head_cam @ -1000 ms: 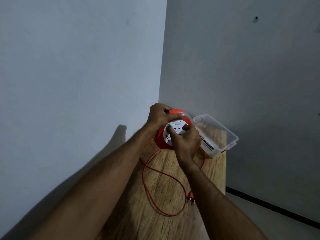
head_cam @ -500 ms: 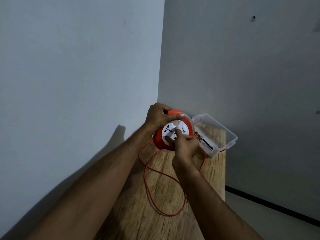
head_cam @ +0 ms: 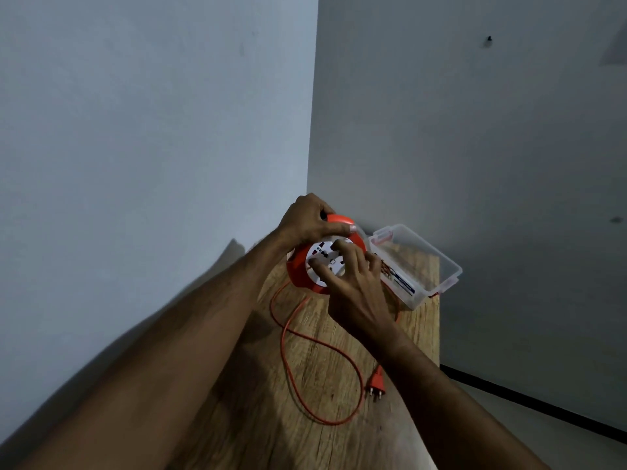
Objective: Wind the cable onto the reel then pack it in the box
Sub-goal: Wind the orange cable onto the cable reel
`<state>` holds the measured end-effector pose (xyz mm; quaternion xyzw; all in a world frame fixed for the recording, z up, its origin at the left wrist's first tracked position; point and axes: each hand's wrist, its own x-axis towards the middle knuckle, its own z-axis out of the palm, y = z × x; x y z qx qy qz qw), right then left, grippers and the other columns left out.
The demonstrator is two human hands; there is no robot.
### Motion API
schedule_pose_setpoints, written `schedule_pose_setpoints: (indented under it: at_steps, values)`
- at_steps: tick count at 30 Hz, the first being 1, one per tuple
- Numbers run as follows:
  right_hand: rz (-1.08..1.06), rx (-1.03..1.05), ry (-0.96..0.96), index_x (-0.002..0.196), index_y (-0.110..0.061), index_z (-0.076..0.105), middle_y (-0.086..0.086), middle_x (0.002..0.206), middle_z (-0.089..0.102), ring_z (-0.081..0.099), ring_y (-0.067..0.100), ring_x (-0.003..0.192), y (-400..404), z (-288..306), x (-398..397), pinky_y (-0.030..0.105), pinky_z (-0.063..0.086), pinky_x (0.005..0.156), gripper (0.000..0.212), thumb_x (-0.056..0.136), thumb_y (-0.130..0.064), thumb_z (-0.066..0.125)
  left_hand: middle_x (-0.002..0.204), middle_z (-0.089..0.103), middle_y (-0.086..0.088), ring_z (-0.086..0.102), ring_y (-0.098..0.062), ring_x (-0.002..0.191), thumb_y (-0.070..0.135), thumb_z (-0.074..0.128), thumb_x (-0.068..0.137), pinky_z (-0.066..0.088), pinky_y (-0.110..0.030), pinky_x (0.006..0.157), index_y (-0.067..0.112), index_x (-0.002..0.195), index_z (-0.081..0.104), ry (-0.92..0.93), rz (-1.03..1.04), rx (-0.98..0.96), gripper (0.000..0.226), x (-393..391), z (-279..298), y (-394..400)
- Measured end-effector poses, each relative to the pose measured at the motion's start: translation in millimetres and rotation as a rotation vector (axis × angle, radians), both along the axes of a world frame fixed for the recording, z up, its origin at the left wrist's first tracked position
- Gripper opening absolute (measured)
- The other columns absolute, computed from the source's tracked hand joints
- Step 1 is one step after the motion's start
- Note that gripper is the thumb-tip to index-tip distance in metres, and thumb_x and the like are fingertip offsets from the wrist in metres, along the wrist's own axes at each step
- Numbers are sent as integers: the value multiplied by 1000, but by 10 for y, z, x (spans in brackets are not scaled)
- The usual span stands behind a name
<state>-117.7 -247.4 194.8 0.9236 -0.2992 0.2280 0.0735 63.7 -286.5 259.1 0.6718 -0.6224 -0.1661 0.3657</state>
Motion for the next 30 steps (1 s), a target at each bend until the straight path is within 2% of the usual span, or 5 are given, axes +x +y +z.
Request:
schedule_pose_setpoints:
  at_steps: [8, 17, 24, 26, 30]
  values:
    - [139, -100, 29, 130, -23, 63, 22, 145, 46, 49, 36, 132, -78, 137, -49, 55, 30, 104, 52, 85, -14, 37, 52, 62, 11, 60, -4, 52, 51, 88, 71, 43, -22, 55, 28, 54, 66, 41, -45, 69, 36, 0, 70, 17]
    - [47, -149, 118, 125, -26, 70, 17, 125, 57, 58, 36, 113, -151, 104, 5, 54, 43, 98, 57, 70, -29, 82, 61, 69, -1, 62, -12, 54, 49, 89, 69, 51, -32, 59, 15, 65, 77, 23, -120, 104, 37, -112, 68, 39]
    - [-84, 1, -247, 122, -13, 68, 10, 80, 75, 72, 29, 70, -97, 54, 63, 42, 59, 82, 55, 73, -33, 82, 63, 70, 6, 68, -14, 62, 53, 88, 70, 56, -32, 62, 29, 60, 70, 29, -56, 15, 32, -124, 50, 31]
    - [-152, 132, -390, 121, -14, 65, 7, 84, 76, 72, 24, 69, -13, 92, 128, 34, 60, 70, 51, 78, -36, 82, 66, 71, 9, 69, -12, 65, 54, 87, 69, 59, -33, 65, 30, 63, 70, 35, -40, 13, 30, -121, 38, 19]
    - [-292, 501, -755, 121, -18, 60, -3, 107, 70, 67, 11, 94, 124, 123, 260, 25, 56, 81, 53, 79, -42, 82, 63, 72, 2, 70, -18, 62, 65, 84, 64, 59, -39, 63, 18, 64, 75, 27, -41, 9, 48, -126, 15, 29]
